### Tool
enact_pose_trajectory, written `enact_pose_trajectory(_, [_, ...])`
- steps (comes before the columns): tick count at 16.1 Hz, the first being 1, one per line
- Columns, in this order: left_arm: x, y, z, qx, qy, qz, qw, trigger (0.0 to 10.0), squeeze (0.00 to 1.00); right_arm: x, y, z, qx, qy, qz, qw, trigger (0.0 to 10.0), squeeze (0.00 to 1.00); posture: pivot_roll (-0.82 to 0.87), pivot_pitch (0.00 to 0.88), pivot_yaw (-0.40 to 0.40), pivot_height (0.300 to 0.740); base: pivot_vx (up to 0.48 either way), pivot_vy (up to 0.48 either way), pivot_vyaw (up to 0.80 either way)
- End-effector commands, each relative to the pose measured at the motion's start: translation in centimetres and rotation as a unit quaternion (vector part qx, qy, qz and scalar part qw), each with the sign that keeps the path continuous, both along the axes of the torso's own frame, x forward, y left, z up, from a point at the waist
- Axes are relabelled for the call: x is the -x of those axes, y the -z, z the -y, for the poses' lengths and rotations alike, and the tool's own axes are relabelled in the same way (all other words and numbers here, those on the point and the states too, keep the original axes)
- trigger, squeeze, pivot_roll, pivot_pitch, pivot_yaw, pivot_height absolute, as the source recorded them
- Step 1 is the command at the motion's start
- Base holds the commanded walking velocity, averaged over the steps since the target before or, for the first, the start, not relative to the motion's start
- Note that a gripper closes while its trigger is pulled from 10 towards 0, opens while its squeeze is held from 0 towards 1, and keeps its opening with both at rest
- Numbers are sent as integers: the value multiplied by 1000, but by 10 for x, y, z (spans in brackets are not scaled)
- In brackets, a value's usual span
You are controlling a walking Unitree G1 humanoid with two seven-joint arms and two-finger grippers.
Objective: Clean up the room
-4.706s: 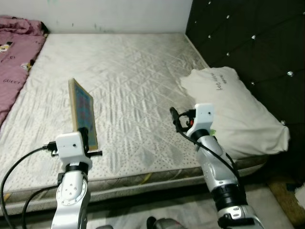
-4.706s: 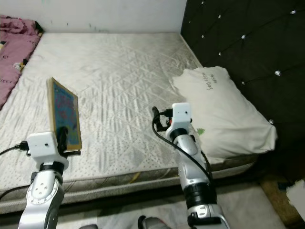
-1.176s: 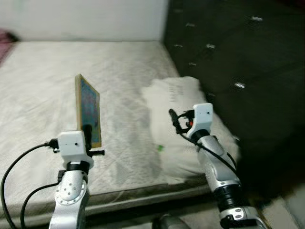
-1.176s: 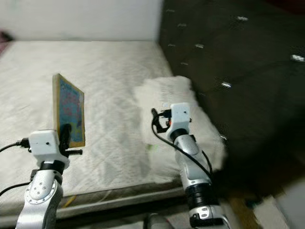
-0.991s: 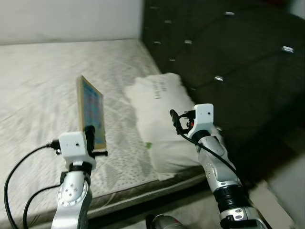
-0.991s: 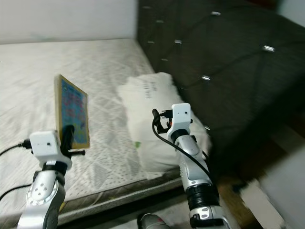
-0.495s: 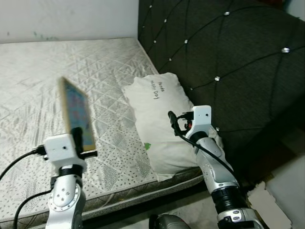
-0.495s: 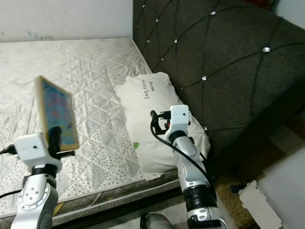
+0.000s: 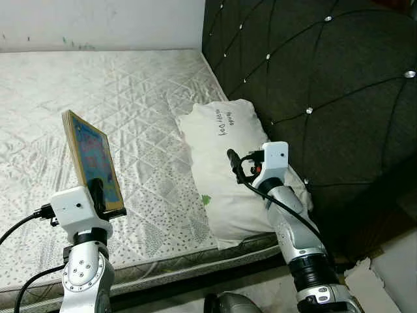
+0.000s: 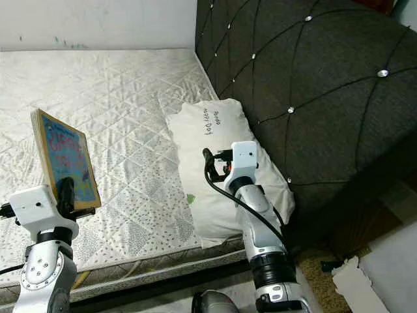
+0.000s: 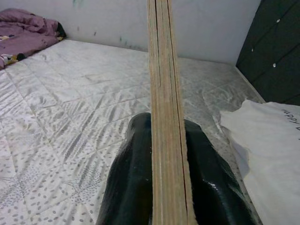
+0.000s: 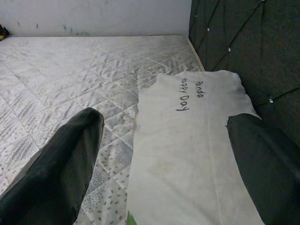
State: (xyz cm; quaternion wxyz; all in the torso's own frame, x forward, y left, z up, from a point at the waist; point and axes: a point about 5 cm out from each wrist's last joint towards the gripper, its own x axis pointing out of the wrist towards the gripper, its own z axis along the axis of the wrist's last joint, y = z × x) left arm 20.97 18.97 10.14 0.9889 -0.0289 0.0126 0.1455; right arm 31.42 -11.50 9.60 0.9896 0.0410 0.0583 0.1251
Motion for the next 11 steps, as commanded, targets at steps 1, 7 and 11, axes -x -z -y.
enact_pose_trajectory(1, [-1,-10,2,-1,1,23,1000,10000,0,-3,-7,1,0,-3,9,1000,10000,0,-1,0,-57,730,0,0,0])
enact_pose_trajectory(7, [-2,-11,3,0,1,22,1000,10000,0,-3,-8,1,1,-5,9,1000,10000,0,-3,0,-58,655,0,0,0])
enact_pose_trajectory(11, [-3,-11,0,0,-11,21,1000,10000,0,-4,-8,1,1,-4,8,1000,10000,0,-3,0,-59,635,0,0,0])
